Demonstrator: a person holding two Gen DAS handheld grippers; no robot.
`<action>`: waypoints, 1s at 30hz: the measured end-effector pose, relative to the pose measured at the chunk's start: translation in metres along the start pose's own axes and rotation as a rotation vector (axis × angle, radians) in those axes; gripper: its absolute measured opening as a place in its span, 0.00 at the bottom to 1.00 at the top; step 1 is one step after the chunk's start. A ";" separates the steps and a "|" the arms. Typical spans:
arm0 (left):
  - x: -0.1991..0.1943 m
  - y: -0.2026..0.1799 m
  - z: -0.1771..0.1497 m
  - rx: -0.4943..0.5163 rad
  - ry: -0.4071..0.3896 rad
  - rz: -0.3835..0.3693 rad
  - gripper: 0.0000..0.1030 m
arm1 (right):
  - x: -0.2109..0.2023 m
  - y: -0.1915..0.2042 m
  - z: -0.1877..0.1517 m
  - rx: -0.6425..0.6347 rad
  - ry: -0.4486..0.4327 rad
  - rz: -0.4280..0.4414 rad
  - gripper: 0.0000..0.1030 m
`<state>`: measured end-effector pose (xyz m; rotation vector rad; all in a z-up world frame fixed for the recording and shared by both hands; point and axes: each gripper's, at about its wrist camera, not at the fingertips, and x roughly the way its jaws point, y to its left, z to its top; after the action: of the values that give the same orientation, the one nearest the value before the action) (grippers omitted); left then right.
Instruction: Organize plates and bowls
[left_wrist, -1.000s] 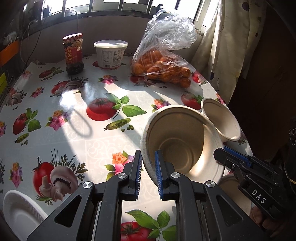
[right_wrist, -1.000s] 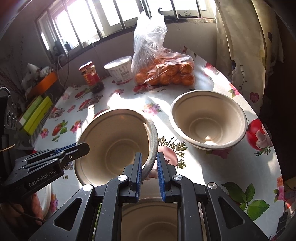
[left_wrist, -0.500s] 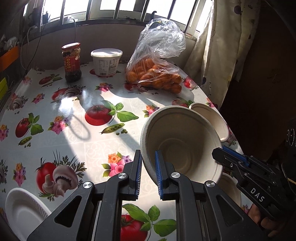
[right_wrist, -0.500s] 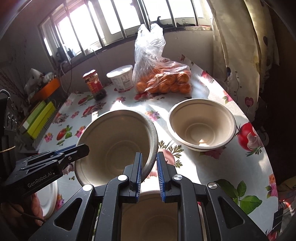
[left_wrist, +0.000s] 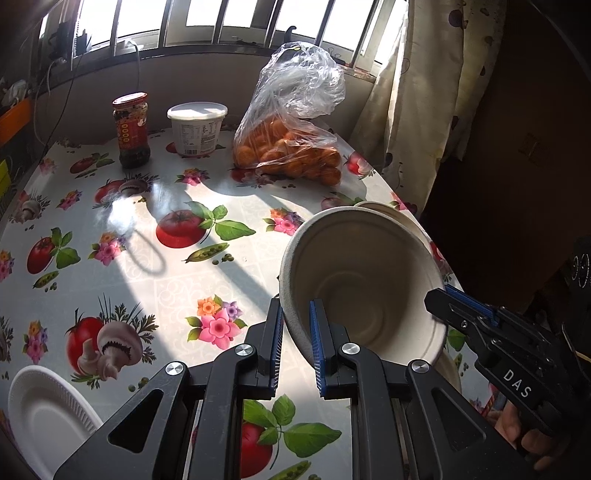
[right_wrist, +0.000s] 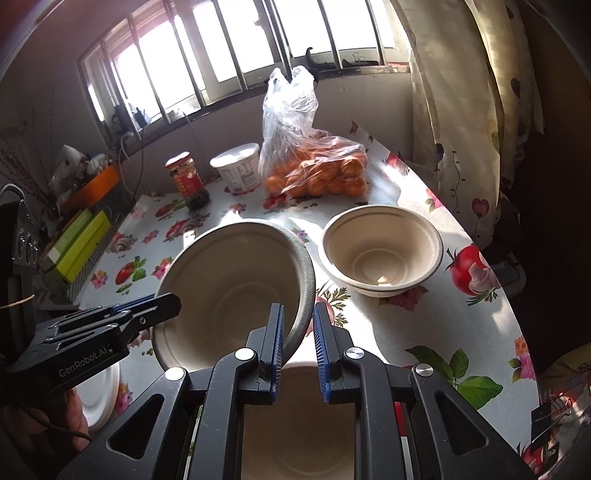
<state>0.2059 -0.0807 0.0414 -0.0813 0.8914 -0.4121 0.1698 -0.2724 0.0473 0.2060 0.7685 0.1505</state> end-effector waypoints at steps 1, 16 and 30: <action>-0.001 -0.002 -0.001 0.002 0.001 -0.005 0.15 | -0.002 -0.001 -0.001 0.002 -0.001 -0.003 0.16; -0.006 -0.028 -0.017 0.056 0.022 -0.055 0.15 | -0.035 -0.016 -0.019 0.043 -0.032 -0.043 0.16; 0.001 -0.038 -0.035 0.082 0.065 -0.083 0.15 | -0.045 -0.026 -0.040 0.085 -0.021 -0.066 0.16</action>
<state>0.1679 -0.1131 0.0278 -0.0299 0.9367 -0.5307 0.1115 -0.3021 0.0437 0.2620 0.7605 0.0529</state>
